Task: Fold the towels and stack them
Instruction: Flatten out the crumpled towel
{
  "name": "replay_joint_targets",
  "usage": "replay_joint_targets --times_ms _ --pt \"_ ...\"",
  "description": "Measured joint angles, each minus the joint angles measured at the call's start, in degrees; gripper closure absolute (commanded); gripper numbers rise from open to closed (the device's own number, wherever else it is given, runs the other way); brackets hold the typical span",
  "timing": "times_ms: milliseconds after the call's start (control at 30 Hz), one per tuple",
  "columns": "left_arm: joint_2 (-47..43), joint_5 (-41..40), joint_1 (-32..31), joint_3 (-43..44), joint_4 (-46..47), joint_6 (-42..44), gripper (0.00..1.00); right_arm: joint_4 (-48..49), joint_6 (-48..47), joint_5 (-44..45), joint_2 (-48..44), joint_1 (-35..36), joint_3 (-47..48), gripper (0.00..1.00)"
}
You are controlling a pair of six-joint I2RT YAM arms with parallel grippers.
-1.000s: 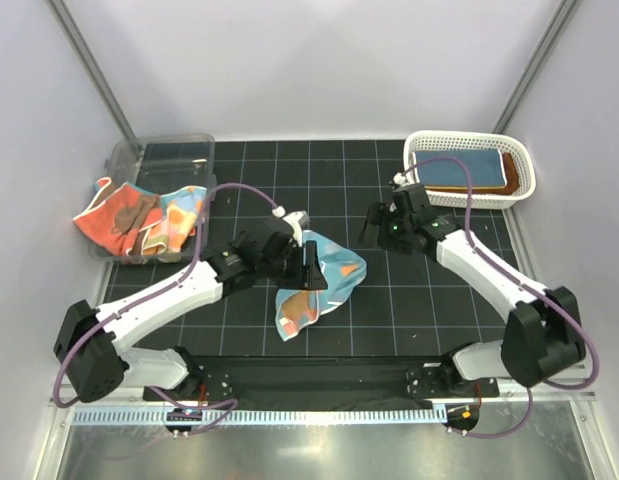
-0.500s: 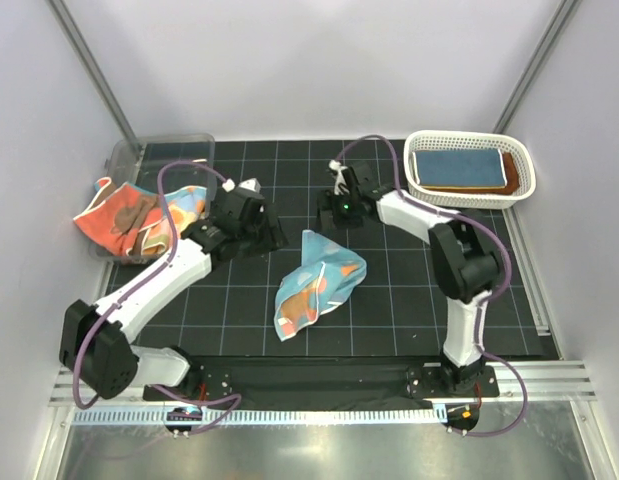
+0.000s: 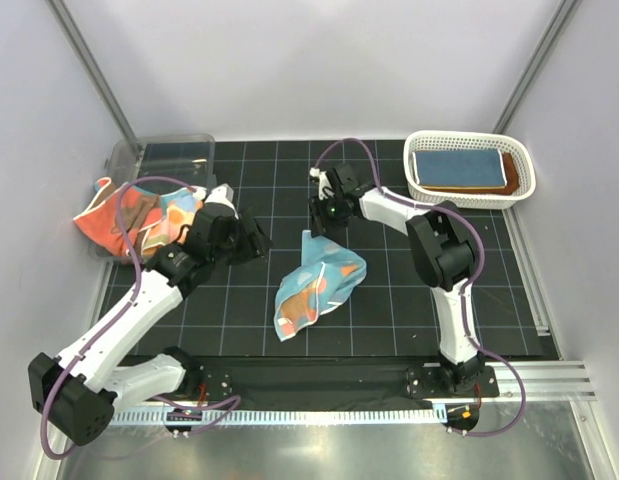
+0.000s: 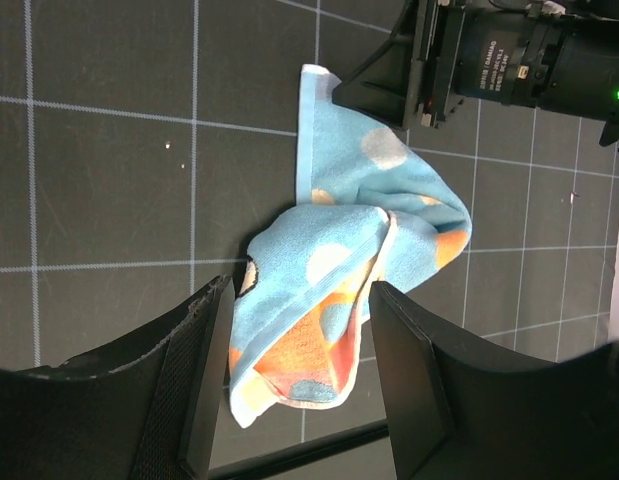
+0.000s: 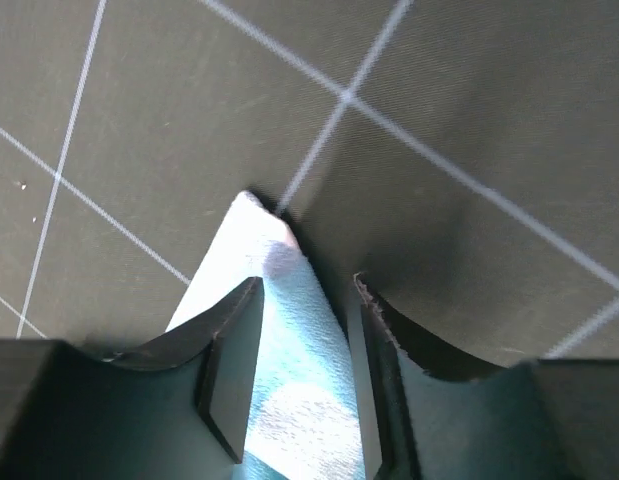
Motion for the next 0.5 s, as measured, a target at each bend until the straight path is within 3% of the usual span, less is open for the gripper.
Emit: replay_joint_targets --times_ms 67,100,167,367,500 --pt "0.0 0.0 0.0 -0.2 0.1 0.0 0.39 0.0 -0.3 0.0 0.2 0.7 0.1 0.70" --pt "0.0 0.0 0.0 -0.3 0.1 0.0 0.39 0.0 -0.7 0.0 0.4 1.2 0.2 0.85" --pt "0.0 -0.1 0.0 -0.7 0.1 0.0 0.39 0.0 -0.8 0.3 0.7 2.2 0.2 0.99" --pt "0.5 0.0 1.3 -1.2 0.6 0.6 0.34 -3.1 1.6 4.1 -1.0 3.7 1.5 0.99" --pt "4.3 1.3 4.3 1.6 1.6 2.9 0.32 -4.0 5.0 10.0 -16.1 3.7 -7.4 0.99"
